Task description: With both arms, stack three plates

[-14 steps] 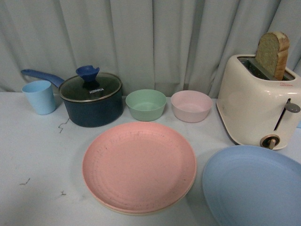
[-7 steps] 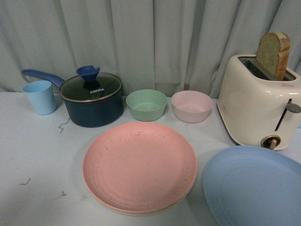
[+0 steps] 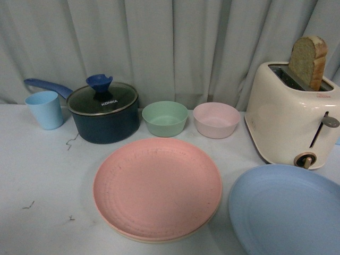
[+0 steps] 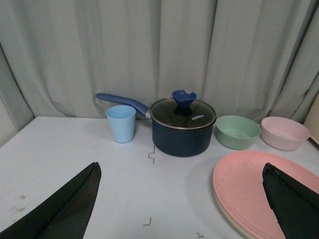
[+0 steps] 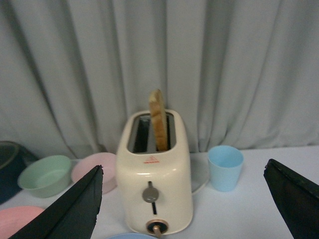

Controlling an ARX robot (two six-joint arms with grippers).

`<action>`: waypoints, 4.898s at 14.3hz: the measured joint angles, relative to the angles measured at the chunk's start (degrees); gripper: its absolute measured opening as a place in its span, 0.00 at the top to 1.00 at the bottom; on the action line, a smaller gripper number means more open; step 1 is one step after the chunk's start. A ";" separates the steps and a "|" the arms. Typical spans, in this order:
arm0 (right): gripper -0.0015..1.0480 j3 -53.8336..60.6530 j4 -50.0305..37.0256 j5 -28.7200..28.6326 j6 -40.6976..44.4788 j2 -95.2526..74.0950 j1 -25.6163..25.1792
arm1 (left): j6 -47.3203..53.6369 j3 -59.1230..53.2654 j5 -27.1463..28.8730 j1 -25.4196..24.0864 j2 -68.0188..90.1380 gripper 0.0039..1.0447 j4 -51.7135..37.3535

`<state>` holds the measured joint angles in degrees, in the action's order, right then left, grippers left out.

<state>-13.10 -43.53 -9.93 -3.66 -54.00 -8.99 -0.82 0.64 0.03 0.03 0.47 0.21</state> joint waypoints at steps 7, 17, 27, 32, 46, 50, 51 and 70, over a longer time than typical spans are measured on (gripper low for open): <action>0.06 -9.79 -4.57 12.57 -2.36 -51.15 4.13 | 0.00 0.00 0.00 0.00 0.00 0.06 0.00; 0.87 -12.59 -6.51 11.08 -7.96 -62.20 3.83 | 0.00 0.00 0.00 0.00 0.00 0.06 0.00; 0.97 -0.66 13.05 2.21 -11.63 -12.07 6.16 | 0.02 0.00 0.02 0.00 0.00 0.06 0.00; 0.97 -17.16 6.40 11.85 -23.47 -38.95 26.18 | 0.02 0.00 0.00 0.00 0.00 0.06 0.00; 0.97 -38.88 15.89 23.21 -28.26 -62.62 37.11 | 0.02 0.00 0.00 0.00 0.00 0.06 0.00; 0.42 -34.32 15.28 21.77 -28.26 -58.21 37.16 | 0.02 0.00 0.00 0.00 0.00 0.06 0.00; 0.31 -33.48 15.30 20.59 -28.28 -54.84 36.61 | 0.02 0.00 0.00 0.00 0.00 0.06 0.00; 0.98 2.38 21.73 18.25 3.26 21.24 16.37 | 0.00 0.00 0.00 0.00 0.00 0.06 0.00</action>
<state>-10.72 -21.80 8.32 -0.40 -32.75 7.38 -0.82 0.64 0.03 0.03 0.47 0.21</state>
